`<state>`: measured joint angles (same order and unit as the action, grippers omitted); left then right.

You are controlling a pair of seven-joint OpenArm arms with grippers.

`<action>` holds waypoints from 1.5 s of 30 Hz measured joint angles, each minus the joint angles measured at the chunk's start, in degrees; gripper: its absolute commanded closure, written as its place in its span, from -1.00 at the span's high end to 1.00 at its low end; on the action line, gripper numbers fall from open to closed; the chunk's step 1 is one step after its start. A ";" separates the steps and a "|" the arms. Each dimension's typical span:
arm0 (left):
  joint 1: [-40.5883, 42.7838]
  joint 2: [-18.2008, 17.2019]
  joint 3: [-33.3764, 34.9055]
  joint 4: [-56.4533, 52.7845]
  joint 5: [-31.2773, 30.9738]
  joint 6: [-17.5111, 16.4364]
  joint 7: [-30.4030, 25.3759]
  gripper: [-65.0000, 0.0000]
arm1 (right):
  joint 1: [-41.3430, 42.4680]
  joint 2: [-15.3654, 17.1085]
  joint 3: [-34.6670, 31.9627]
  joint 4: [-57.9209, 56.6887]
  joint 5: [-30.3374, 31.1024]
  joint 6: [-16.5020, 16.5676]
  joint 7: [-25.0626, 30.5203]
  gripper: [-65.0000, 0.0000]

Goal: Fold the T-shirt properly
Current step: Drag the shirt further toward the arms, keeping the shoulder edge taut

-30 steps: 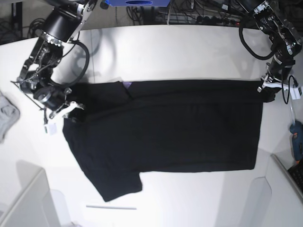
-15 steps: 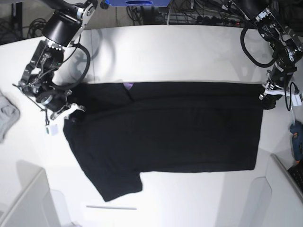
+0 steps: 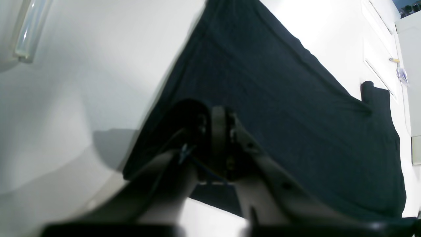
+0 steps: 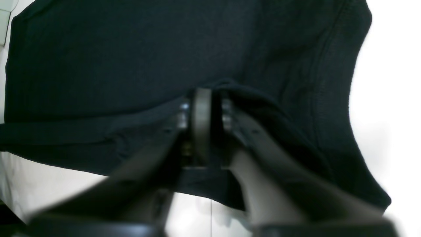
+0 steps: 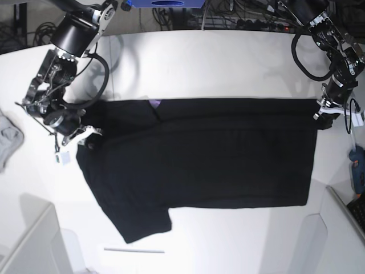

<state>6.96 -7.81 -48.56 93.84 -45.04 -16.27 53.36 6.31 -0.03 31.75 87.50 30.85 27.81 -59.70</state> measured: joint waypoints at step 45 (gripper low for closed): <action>6.21 2.75 -10.19 -6.95 0.02 -3.63 -0.39 0.51 | -11.91 -5.62 11.26 3.45 0.22 -16.04 7.69 0.09</action>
<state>13.17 -5.06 -58.74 86.89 -45.01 -19.90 52.97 -5.61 -5.65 43.00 90.96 31.07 11.77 -52.01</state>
